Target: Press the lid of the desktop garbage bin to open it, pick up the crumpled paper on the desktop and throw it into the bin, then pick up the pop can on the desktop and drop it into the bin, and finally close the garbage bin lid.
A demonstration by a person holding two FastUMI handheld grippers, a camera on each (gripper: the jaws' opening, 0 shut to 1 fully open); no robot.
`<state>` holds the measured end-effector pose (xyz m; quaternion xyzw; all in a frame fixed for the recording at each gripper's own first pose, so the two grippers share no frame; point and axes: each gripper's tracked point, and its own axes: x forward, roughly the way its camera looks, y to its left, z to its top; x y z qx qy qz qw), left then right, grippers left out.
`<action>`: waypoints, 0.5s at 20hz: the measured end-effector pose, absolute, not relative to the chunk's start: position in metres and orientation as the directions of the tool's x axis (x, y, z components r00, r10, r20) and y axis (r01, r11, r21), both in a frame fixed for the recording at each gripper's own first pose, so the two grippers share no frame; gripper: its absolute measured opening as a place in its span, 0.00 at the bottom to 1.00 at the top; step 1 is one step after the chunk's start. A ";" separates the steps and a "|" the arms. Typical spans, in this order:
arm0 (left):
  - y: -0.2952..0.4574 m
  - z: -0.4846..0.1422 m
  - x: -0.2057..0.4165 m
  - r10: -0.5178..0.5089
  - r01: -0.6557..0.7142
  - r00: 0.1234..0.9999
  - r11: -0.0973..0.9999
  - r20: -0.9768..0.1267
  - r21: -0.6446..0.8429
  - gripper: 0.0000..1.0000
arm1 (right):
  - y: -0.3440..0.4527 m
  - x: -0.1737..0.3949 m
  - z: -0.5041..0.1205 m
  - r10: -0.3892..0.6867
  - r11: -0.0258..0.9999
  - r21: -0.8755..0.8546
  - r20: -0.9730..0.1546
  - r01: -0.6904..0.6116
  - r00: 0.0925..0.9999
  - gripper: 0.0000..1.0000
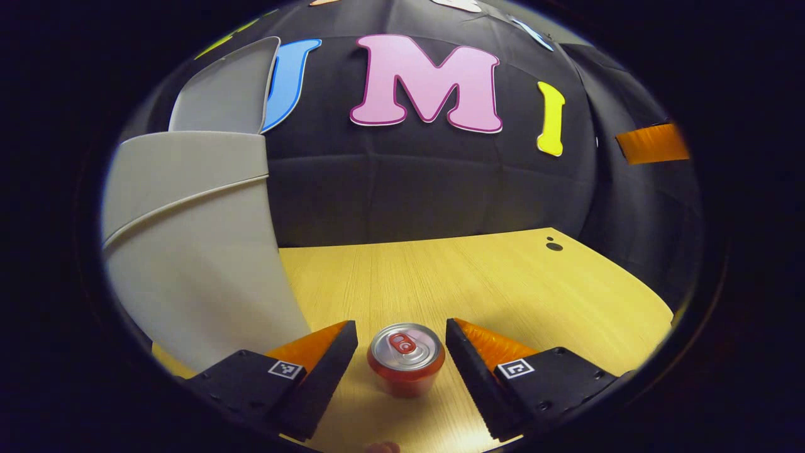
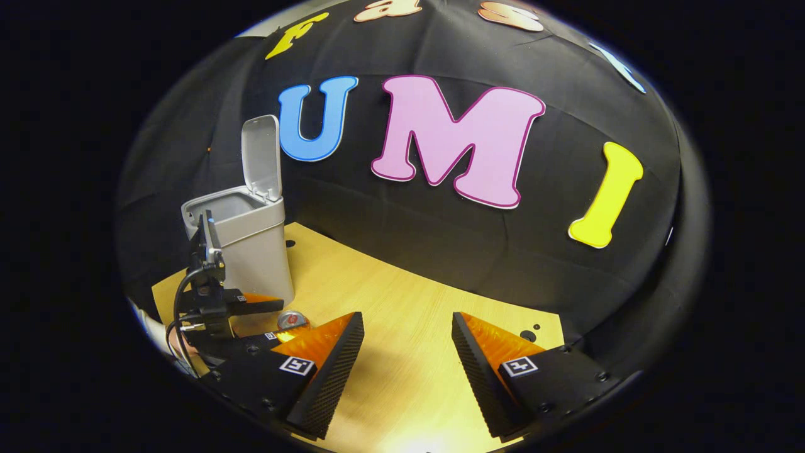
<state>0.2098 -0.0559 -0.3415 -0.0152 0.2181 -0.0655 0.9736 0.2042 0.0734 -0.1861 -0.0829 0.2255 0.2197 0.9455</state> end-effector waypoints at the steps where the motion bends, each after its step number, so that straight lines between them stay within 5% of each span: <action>1: -0.056 -0.351 0.210 -0.133 0.118 0.885 0.991 -0.446 -0.062 0.96 | 0.072 0.204 -0.188 0.375 0.889 -0.062 -0.467 -0.453 0.801 0.92; 6: -0.058 -0.378 0.203 -0.139 0.108 0.847 0.990 -0.513 -0.089 0.97 | 0.064 0.204 -0.195 0.356 0.897 -0.062 -0.483 -0.437 0.800 0.92; 10: -0.062 -0.366 0.201 -0.168 0.140 0.838 0.986 -0.520 -0.093 0.88 | 0.064 0.204 -0.195 0.348 0.905 -0.049 -0.485 -0.422 0.803 0.92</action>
